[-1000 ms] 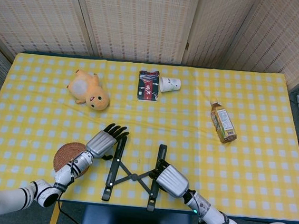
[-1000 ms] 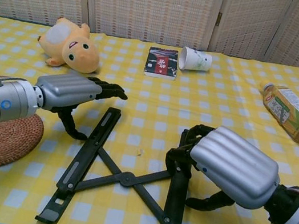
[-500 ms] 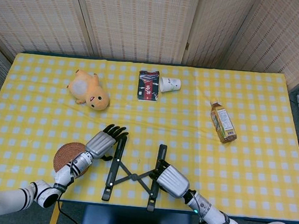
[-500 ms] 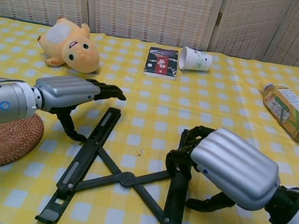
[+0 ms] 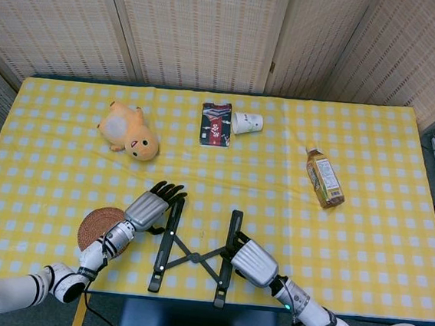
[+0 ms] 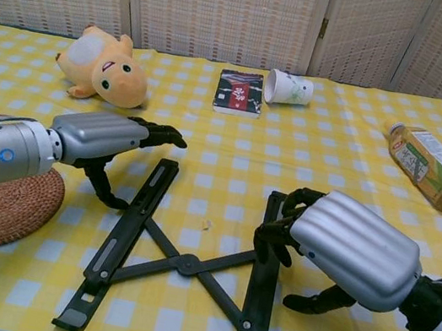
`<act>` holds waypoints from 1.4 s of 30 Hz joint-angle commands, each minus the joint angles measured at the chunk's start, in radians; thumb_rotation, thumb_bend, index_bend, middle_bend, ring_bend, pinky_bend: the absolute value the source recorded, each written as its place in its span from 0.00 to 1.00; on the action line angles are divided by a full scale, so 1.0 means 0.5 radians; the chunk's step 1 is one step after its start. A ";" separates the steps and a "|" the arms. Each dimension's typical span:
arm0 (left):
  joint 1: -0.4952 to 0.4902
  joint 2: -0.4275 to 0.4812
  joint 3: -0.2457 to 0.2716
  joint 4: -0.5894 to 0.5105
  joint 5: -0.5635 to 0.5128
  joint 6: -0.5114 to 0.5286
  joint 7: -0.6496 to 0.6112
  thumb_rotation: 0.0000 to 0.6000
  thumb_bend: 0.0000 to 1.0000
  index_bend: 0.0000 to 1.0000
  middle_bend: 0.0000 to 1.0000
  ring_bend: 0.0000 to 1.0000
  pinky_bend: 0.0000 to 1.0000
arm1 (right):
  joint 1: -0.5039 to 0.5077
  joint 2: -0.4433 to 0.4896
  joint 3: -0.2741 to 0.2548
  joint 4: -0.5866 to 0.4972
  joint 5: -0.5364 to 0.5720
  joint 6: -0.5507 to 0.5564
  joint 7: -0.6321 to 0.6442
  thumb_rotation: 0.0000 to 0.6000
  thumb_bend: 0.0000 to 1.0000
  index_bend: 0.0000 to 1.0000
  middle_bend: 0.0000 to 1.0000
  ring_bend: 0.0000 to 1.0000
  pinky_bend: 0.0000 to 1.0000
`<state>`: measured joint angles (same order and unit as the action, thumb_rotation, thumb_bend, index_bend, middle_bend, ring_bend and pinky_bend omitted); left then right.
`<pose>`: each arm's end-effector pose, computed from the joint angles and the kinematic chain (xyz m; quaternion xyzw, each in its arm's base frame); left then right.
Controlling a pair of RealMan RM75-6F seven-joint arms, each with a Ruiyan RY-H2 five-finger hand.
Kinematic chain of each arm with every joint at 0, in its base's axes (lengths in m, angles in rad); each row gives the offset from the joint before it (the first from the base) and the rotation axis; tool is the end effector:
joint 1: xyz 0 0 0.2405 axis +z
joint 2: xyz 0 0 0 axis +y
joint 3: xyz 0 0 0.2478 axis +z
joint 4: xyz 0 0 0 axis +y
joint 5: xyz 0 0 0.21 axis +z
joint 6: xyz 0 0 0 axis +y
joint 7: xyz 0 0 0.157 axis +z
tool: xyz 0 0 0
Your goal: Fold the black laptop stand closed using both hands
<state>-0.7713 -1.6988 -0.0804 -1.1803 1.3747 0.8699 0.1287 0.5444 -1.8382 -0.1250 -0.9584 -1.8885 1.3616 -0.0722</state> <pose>-0.1539 0.3445 -0.0754 -0.8084 -0.3284 -0.3413 0.3495 -0.1719 -0.2404 -0.0854 0.8248 -0.1538 0.4587 0.2926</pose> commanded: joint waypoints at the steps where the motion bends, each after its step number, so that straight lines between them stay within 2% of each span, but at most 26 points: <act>1: 0.000 0.002 -0.002 -0.008 -0.006 -0.005 -0.009 1.00 0.24 0.04 0.02 0.00 0.00 | 0.012 -0.021 0.007 0.025 -0.003 -0.002 -0.004 1.00 0.15 0.51 0.62 0.59 0.31; 42: -0.058 -0.023 -0.044 -0.162 -0.098 -0.138 -0.145 1.00 0.24 0.04 0.03 0.00 0.00 | 0.146 -0.289 0.077 0.311 -0.010 0.090 -0.015 1.00 0.15 0.51 0.62 0.59 0.31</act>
<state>-0.8005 -1.7104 -0.1023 -1.2616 1.3260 0.8011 0.0563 0.6168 -1.9823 -0.0866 -0.8034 -1.8937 1.4062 -0.0792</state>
